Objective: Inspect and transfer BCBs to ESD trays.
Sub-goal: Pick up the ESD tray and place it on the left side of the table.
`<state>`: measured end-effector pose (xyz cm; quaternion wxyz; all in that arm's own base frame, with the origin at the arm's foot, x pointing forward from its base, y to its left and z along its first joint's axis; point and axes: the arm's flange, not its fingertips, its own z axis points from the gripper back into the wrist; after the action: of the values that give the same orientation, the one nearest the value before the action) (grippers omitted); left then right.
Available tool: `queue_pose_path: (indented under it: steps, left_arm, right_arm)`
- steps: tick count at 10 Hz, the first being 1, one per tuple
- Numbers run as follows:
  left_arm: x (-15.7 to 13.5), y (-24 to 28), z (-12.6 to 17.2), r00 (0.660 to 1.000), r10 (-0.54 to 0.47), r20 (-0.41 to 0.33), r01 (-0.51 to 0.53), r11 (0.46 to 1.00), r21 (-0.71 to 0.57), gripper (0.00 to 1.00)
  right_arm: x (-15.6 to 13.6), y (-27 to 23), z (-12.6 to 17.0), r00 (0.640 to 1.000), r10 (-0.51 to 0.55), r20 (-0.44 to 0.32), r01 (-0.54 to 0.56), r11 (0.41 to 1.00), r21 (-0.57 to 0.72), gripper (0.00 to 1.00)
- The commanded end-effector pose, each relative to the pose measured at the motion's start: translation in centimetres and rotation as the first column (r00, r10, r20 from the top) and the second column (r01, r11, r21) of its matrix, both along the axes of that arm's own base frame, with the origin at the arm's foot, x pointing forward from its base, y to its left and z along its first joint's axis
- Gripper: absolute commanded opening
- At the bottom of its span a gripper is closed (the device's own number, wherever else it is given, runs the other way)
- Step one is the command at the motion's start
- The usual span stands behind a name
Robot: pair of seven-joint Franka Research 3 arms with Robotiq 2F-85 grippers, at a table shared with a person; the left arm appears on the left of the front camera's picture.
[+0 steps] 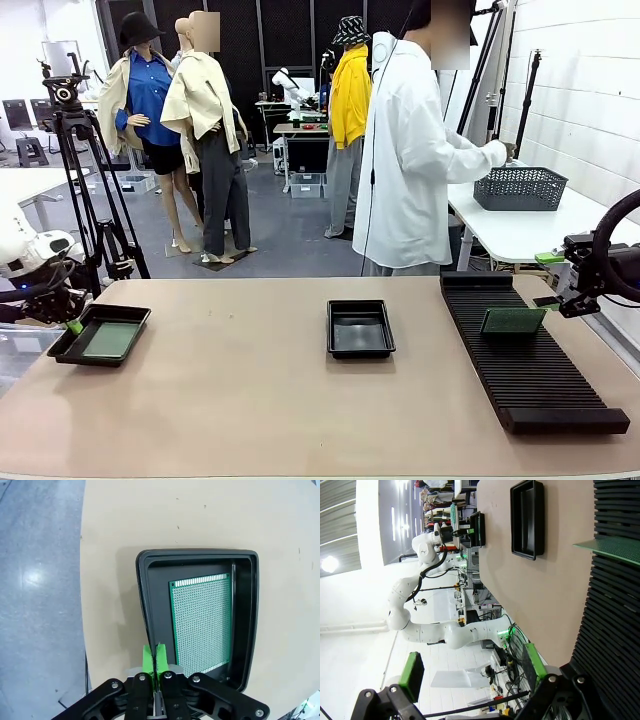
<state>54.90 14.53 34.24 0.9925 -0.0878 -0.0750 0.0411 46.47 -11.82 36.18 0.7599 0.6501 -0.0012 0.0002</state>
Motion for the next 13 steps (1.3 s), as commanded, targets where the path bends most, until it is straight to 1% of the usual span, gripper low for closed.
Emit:
queue_pose_path:
  steps: [1, 2, 3, 7, 8, 11, 13]
  left_arm:
    - [0.4, 0.1, 0.3, 1.0, -0.014, 0.011, 0.014, 1.0, -0.02, 0.0]
    - [0.4, 0.0, 0.4, 1.0, -0.012, 0.011, 0.012, 1.0, -0.018, 0.0]
    - [0.5, -0.1, 0.5, 1.0, -0.006, 0.013, 0.007, 1.0, -0.024, 0.08]
    - [0.2, -0.2, 1.7, 0.999, 0.039, 0.0, -0.039, 0.995, -0.097, 0.87]
    - [-0.3, -0.2, 2.5, 0.999, 0.05, -0.006, -0.051, 0.993, -0.107, 1.0]
    - [-1.3, -0.6, 4.6, 0.997, 0.077, -0.002, -0.076, 0.989, -0.128, 1.0]
    - [-2.0, -1.0, 5.1, 0.998, 0.068, -0.003, -0.068, 0.99, -0.121, 1.0]
  right_arm:
    - [-0.2, 0.0, 0.2, 1.0, 0.008, 0.001, -0.008, 1.0, -0.006, 1.0]
    - [-0.2, 0.0, 0.2, 1.0, 0.008, 0.001, -0.008, 1.0, -0.006, 1.0]
    - [-0.2, 0.0, 0.2, 1.0, 0.008, 0.001, -0.008, 1.0, -0.006, 1.0]
    - [-0.2, 0.0, 0.2, 1.0, 0.008, 0.001, -0.008, 1.0, -0.006, 1.0]
    - [-0.2, 0.0, 0.2, 1.0, 0.008, 0.001, -0.008, 1.0, -0.006, 1.0]
    - [-0.2, 0.0, 0.2, 1.0, 0.008, 0.001, -0.008, 1.0, -0.006, 1.0]
    - [-0.2, 0.0, 0.2, 1.0, 0.008, 0.001, -0.008, 1.0, -0.006, 1.0]
